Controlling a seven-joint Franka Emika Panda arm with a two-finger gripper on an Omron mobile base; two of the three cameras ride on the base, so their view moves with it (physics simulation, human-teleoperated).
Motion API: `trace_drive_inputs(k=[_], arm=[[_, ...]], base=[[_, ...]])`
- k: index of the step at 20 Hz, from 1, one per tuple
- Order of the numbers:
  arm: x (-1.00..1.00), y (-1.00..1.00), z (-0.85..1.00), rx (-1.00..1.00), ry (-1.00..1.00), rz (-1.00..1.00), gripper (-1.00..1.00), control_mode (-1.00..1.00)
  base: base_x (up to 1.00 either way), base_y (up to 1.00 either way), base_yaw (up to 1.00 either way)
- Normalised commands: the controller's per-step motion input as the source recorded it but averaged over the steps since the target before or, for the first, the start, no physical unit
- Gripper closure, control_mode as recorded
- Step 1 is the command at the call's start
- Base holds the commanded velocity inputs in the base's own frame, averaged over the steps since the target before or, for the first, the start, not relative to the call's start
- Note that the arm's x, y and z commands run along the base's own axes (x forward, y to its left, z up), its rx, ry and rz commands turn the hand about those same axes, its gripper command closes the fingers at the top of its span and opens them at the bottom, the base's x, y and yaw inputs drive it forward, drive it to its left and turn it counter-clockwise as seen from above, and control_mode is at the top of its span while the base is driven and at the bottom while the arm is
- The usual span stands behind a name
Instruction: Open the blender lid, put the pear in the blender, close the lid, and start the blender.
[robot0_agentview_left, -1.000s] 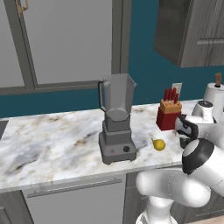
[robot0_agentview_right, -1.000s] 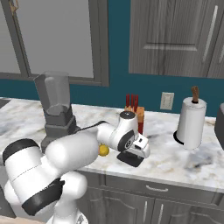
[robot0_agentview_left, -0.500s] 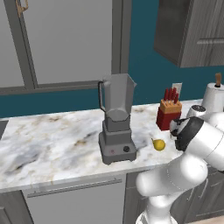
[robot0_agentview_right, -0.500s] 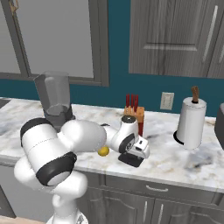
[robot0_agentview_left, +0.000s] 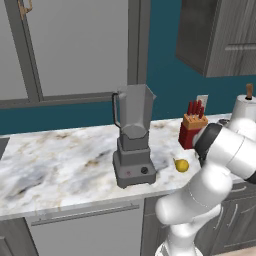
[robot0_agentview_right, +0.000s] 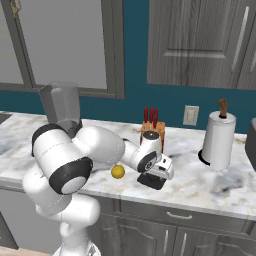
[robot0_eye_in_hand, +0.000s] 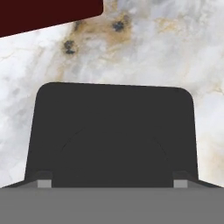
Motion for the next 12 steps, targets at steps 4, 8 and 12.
trace_drive_inputs(k=[4,8,12], arm=[[0.06,0.01,0.13,0.0,0.01,0.0,-1.0,-1.0],[0.0,0.05,0.46,0.0,0.01,0.0,-1.0,-1.0],[0.0,0.06,0.57,-0.01,0.0,0.0,-1.0,-1.0]], base=[[0.0,0.0,0.0],[0.0,0.0,0.0],[0.0,0.0,0.0]])
